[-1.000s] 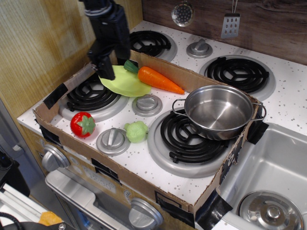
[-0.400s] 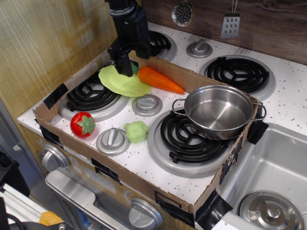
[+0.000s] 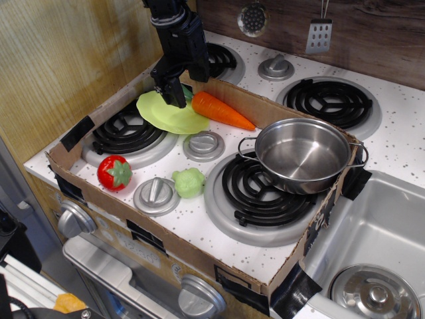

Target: Take carrot off plate

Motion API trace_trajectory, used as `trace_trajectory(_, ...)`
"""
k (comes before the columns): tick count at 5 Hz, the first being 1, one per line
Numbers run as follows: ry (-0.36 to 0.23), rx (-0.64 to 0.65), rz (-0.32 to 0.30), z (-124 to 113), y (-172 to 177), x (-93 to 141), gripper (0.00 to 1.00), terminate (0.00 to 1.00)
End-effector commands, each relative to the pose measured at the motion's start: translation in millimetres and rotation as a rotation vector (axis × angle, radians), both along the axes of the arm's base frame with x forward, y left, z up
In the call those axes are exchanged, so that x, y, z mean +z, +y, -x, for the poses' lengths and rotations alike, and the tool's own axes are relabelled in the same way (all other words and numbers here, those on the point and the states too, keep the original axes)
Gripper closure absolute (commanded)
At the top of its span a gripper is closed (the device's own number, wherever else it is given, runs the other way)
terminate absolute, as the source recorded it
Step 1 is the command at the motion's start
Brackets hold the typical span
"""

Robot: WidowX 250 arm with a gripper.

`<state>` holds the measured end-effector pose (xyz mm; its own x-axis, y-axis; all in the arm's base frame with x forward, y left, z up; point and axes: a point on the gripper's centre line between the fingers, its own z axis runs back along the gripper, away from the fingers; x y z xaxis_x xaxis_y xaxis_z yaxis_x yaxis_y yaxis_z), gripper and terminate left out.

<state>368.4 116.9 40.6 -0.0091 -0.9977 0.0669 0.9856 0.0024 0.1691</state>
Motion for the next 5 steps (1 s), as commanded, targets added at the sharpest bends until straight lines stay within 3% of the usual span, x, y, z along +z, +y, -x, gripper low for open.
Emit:
trace_trajectory(1, -0.094, 0.047, -0.001, 13.1, -15.9, -4.8, 0.0, 0.0)
trace_trajectory(2, -0.116, 0.052, 0.01, 13.5, -16.8, -8.4, 0.0, 0.0)
trace_trajectory(3, -0.074, 0.037, 0.032, 11.2, -16.5, -9.6, 0.0, 0.0)
trace_trajectory(4, -0.042, 0.039, 0.037, 11.6, -16.5, -8.1, 1.0, 0.0)
trace_trajectory(5, -0.001, 0.03, 0.015, 11.9, -16.4, -7.0, 1.0, 0.0)
